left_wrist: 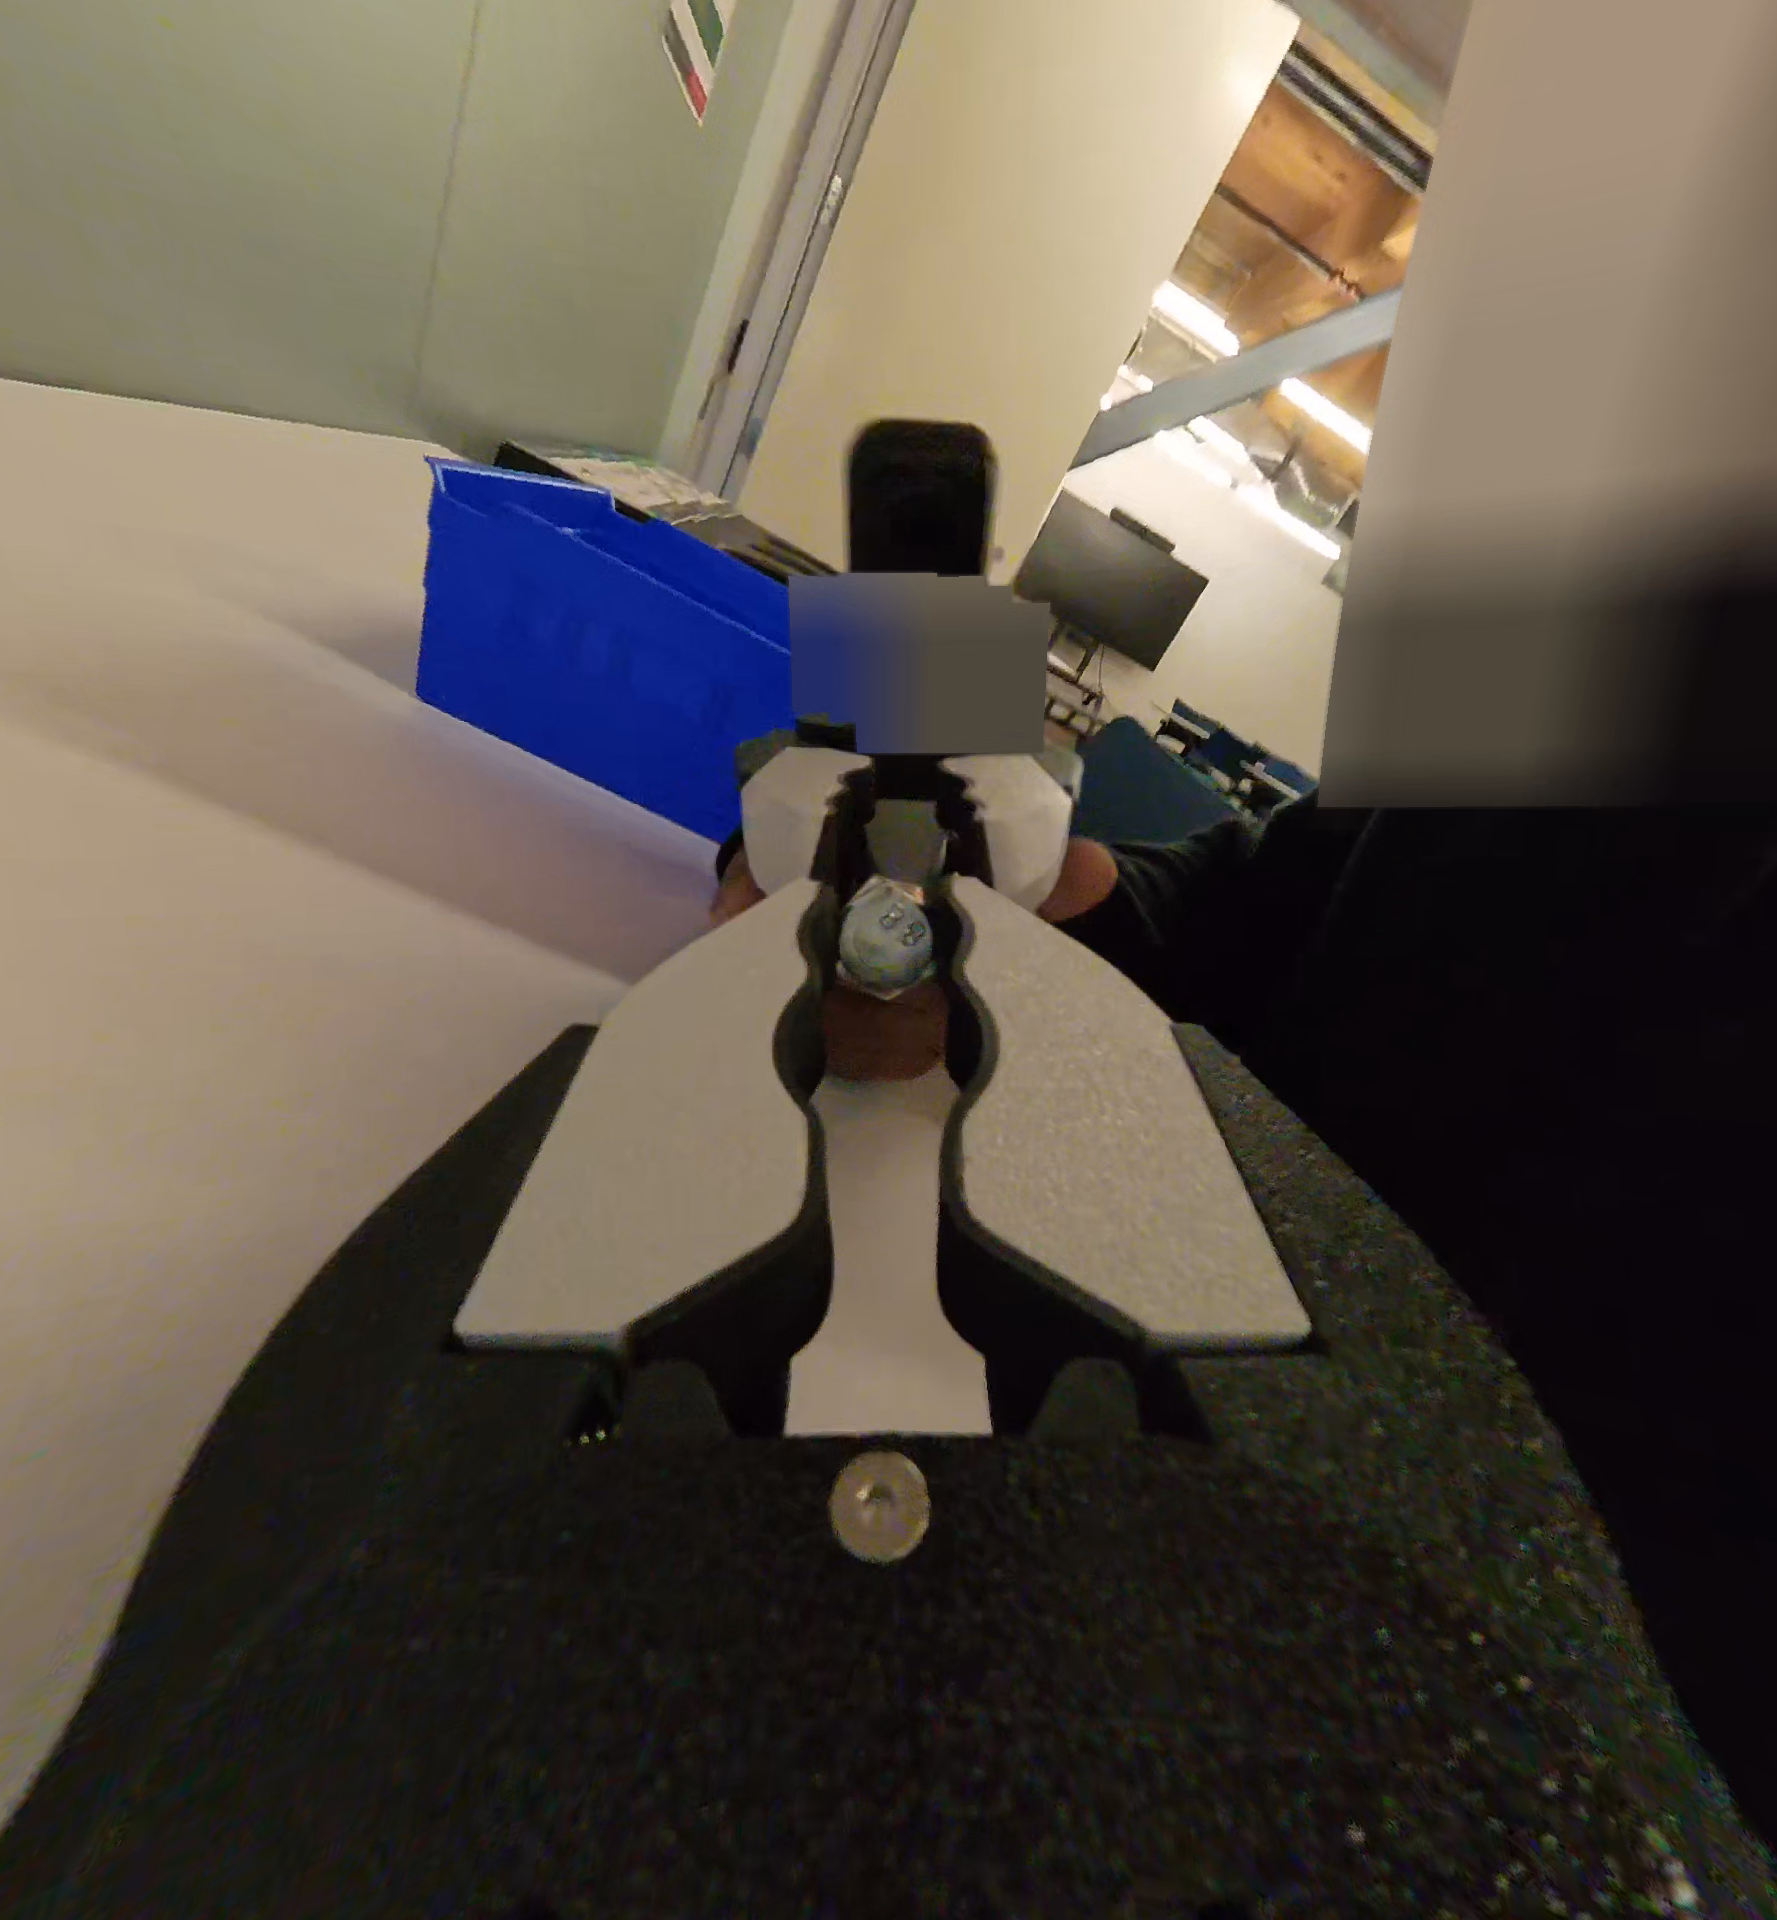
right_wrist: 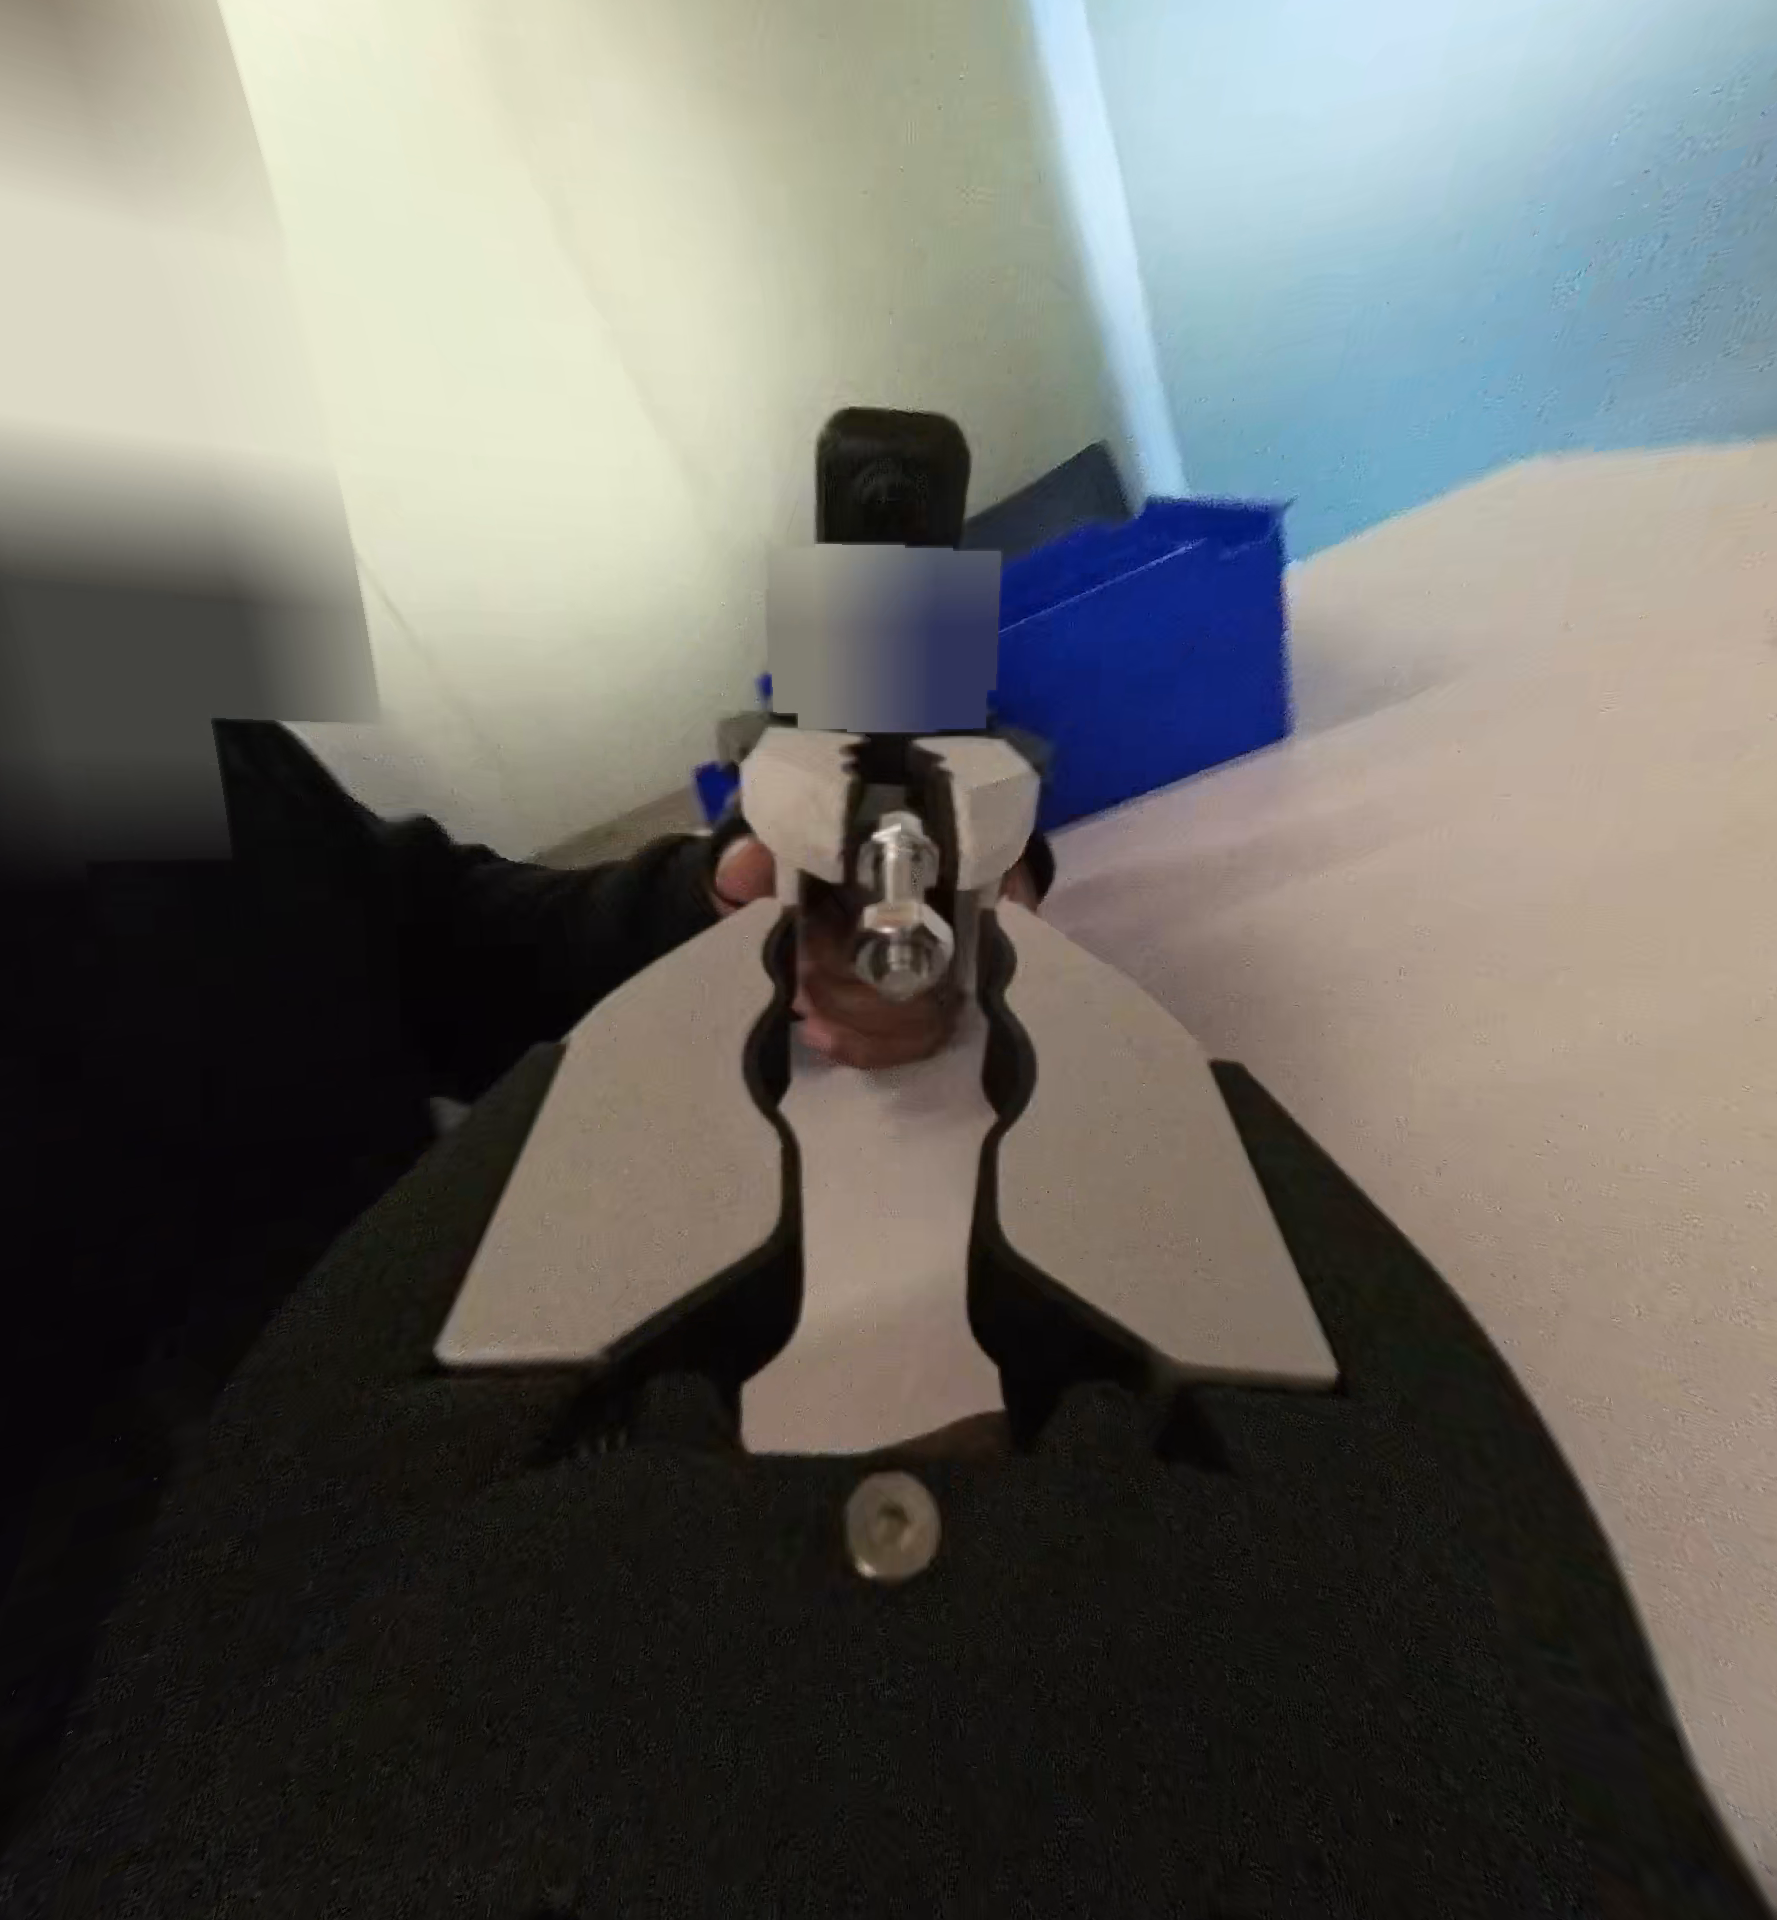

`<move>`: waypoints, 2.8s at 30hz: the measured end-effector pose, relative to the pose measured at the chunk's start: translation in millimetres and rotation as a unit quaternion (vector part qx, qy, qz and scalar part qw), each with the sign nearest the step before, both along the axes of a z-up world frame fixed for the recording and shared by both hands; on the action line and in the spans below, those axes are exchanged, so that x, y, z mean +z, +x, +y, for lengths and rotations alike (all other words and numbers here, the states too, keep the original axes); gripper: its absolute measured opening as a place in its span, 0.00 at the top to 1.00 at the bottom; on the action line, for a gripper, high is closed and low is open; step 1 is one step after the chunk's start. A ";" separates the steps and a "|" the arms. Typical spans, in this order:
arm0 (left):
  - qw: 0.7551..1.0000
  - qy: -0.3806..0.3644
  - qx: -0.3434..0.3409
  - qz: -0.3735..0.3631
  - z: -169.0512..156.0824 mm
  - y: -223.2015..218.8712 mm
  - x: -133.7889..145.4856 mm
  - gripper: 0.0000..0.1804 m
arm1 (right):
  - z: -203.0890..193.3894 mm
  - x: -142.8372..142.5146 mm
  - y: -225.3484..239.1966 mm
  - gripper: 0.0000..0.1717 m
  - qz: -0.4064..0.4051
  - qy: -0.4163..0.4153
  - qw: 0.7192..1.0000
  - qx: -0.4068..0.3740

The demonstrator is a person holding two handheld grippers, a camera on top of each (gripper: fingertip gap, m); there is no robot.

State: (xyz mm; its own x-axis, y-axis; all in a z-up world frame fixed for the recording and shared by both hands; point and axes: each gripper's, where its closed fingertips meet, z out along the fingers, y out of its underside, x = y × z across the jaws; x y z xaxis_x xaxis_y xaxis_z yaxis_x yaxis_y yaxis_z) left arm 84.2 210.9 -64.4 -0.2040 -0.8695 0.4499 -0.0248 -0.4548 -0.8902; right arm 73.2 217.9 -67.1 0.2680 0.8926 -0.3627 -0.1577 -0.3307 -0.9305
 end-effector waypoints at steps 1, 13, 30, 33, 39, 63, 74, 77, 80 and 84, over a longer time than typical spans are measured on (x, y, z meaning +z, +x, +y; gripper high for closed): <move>1.000 -0.018 0.003 -0.009 3.1 -1.4 1.9 0.91 | 2.2 -1.8 0.5 0.77 -0.035 0.054 0.998 -0.030; 0.999 -0.040 -0.006 0.008 1.6 0.6 -3.6 0.91 | 6.1 -8.9 -3.3 0.89 -0.205 0.264 0.930 -0.152; 0.998 -0.057 -0.011 -0.039 1.7 -2.6 9.7 0.91 | 5.6 3.0 3.3 0.74 -0.213 0.324 0.907 -0.166; 0.997 -0.067 -0.015 -0.033 -0.4 0.2 6.7 0.91 | 0.9 2.7 -1.7 0.81 -0.250 0.383 0.870 -0.186; 0.999 -0.023 -0.011 -0.022 -1.5 0.0 4.5 0.91 | -0.8 2.3 -4.9 0.90 -0.160 0.188 0.963 -0.105; 0.999 -0.040 0.001 -0.010 3.5 0.5 0.9 0.91 | 5.4 -12.4 -6.4 0.90 -0.184 0.154 0.966 -0.101; 0.999 -0.039 0.015 -0.015 6.9 -0.1 2.3 0.91 | 12.1 -19.8 0.3 0.72 -0.109 0.041 0.992 -0.056; 0.998 -0.052 0.021 -0.007 9.6 0.1 -0.6 0.91 | 16.9 -15.9 3.7 0.70 -0.197 0.200 0.950 -0.140; 0.998 -0.051 0.023 -0.001 9.3 1.8 -1.9 0.91 | 14.3 -14.4 0.8 0.72 -0.250 0.295 0.905 -0.178; 0.999 -0.043 0.022 0.009 6.6 4.6 -4.9 0.91 | 12.7 -15.9 -0.5 0.89 -0.262 0.309 0.895 -0.189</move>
State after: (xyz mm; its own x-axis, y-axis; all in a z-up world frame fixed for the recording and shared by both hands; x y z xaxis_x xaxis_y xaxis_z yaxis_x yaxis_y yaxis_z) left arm 88.7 217.5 -69.3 -0.1580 -0.8354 0.5265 -0.0199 -0.5304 -0.8475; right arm 72.6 230.7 -83.0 0.5824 0.6889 0.4316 0.3611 0.2565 -0.8966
